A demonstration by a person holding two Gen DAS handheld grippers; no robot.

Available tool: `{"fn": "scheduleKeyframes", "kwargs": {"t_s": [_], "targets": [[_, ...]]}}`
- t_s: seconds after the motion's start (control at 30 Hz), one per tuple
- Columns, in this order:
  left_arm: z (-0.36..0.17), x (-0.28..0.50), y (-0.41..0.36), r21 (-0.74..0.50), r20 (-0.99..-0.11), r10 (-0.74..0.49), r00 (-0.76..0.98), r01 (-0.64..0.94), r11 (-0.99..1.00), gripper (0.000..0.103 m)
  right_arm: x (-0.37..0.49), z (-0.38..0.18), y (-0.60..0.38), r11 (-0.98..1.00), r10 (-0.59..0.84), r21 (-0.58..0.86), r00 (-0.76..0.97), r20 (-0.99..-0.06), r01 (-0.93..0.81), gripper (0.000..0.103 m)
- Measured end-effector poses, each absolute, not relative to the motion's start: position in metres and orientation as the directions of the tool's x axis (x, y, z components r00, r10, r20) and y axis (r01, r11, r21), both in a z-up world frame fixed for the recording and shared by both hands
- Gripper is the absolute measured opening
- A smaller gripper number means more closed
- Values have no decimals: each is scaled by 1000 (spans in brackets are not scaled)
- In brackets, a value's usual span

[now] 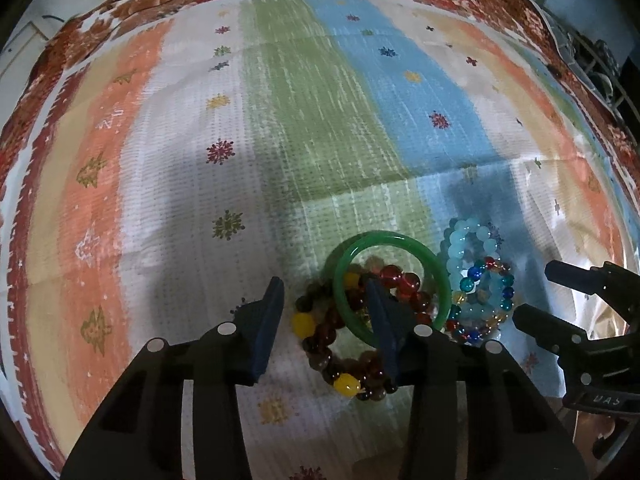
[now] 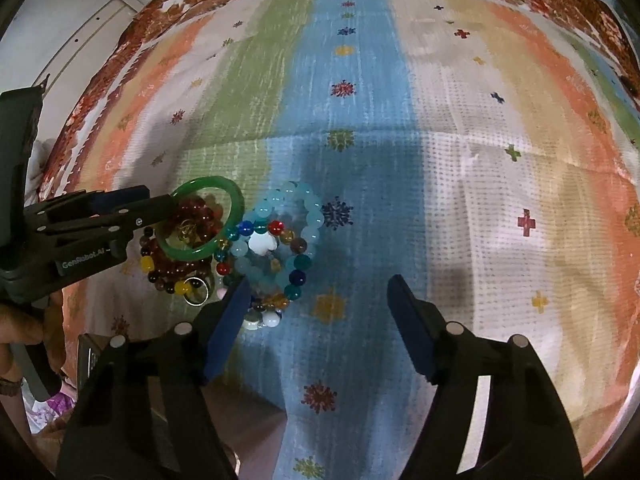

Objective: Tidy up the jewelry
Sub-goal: 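Grasp the green jade bangle with the left tool while the right tool grasps the multicolour bead bracelet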

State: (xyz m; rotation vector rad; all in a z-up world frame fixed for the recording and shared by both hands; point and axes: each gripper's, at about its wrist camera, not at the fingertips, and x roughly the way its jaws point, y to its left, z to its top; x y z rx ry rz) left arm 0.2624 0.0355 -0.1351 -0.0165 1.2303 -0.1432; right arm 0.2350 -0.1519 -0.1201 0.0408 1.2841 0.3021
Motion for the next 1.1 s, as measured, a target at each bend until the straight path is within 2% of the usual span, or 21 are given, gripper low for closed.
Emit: {"fn": "scheduleKeyframes", "kwargs": {"t_s": [0.27,0.43,0.6,0.63,0.7,0.8,0.9,1.1], "targets": [[-137,269,33,-107,-936,-144,321,128,986,34,242,-133,-152,963,239,202,224,-945,-178,56],[-137,270,28,-119,-936,-160,313,149,982,29,246,-136,-153,963,247,212,227,-942,-169,52],[-141,266,18,-94,-940,-150,308,191,977,23,247,-138,-149,955,278,245,215,-936,-169,38],[-140,266,19,-102,-938,-156,309,183,978,19,247,-138,-149,953,285,252,212,-935,-167,35],[-138,266,23,-112,-936,-162,314,171,979,10,248,-139,-149,950,297,268,206,-932,-161,23],[-139,266,25,-105,-936,-151,319,158,982,8,248,-139,-147,943,320,289,202,-926,-167,14],[-140,263,24,-101,-935,-150,320,166,981,7,247,-138,-146,940,327,297,199,-924,-167,11],[-127,259,31,-129,-922,-175,346,151,980,7,246,-127,-146,938,330,295,212,-920,-181,11]]}}
